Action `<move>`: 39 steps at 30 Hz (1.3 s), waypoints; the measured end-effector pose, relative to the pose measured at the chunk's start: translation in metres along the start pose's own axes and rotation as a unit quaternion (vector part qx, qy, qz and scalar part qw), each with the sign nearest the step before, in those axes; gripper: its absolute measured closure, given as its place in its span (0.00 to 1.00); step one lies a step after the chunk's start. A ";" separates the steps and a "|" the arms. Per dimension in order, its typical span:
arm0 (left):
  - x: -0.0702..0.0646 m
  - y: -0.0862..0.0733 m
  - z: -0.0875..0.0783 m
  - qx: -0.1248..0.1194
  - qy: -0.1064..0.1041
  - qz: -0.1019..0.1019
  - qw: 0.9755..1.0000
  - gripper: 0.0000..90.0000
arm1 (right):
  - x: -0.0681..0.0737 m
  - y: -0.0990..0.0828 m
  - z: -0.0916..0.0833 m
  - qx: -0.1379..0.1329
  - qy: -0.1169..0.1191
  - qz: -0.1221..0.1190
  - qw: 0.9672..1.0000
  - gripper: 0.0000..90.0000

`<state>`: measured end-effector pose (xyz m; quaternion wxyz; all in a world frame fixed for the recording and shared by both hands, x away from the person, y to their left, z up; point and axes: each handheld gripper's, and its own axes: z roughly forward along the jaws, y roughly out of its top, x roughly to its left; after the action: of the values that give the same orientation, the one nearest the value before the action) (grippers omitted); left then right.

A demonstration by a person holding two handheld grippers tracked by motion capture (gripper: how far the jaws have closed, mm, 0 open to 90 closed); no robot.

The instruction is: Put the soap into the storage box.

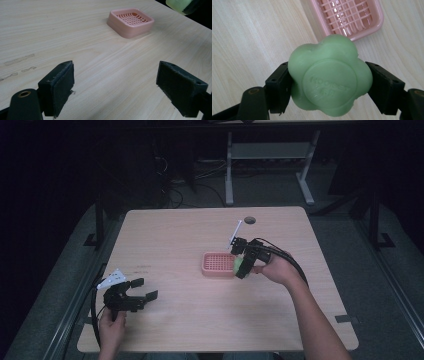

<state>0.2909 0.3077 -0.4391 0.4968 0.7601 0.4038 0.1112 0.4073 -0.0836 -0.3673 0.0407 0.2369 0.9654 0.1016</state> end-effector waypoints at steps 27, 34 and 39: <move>0.001 0.000 -0.001 -0.001 -0.002 0.001 1.000 0.16 | -0.003 0.035 0.009 0.010 0.003 -0.018 1.000 0.29; 0.001 0.000 -0.001 -0.001 -0.001 0.002 1.000 0.16 | -0.007 0.039 0.014 0.011 0.009 -0.011 1.000 0.29; 0.001 0.000 -0.002 -0.001 -0.001 0.002 1.000 0.16 | -0.010 0.044 0.020 0.014 0.013 -0.007 1.000 0.29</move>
<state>0.2910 0.3096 -0.4384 0.4977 0.7607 0.4015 0.1118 0.4390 -0.0464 -0.3774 0.0256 0.2297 0.9687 0.0906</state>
